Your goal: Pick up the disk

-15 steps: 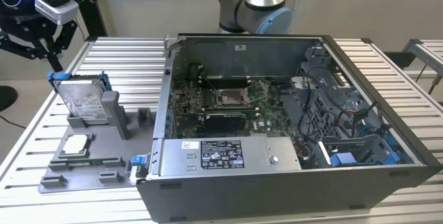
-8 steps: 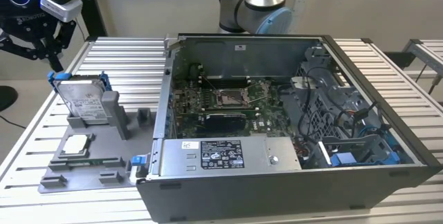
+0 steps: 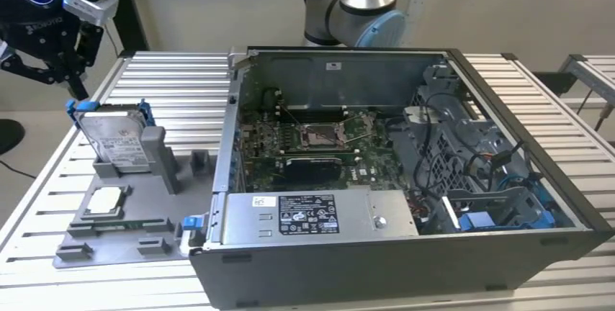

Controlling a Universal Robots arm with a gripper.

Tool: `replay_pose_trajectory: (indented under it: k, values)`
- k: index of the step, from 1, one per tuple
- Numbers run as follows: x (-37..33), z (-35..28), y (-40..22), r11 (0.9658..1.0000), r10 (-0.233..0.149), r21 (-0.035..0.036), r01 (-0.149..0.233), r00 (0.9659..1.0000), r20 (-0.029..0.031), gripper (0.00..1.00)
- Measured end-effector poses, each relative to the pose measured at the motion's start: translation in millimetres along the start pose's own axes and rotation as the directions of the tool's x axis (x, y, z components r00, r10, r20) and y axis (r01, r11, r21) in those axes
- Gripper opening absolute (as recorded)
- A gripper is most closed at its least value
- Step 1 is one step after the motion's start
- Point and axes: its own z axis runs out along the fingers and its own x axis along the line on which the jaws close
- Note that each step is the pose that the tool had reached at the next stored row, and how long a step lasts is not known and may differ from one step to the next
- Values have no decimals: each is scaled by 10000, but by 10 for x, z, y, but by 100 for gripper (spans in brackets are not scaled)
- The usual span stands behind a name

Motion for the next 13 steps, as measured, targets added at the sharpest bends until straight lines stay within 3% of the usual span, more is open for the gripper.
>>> replay_pose_trajectory:
  k: [3,7,10,13]
  values:
    - [0,1,0,9985,-545,13,545,9985,-2,0]
    - [-1,3,0,9919,-1272,24,1272,9919,-8,0]
    - [0,5,0,9835,-1811,25,1811,9835,-15,0]
    - [0,7,0,9719,-2354,23,2355,9719,-25,0]
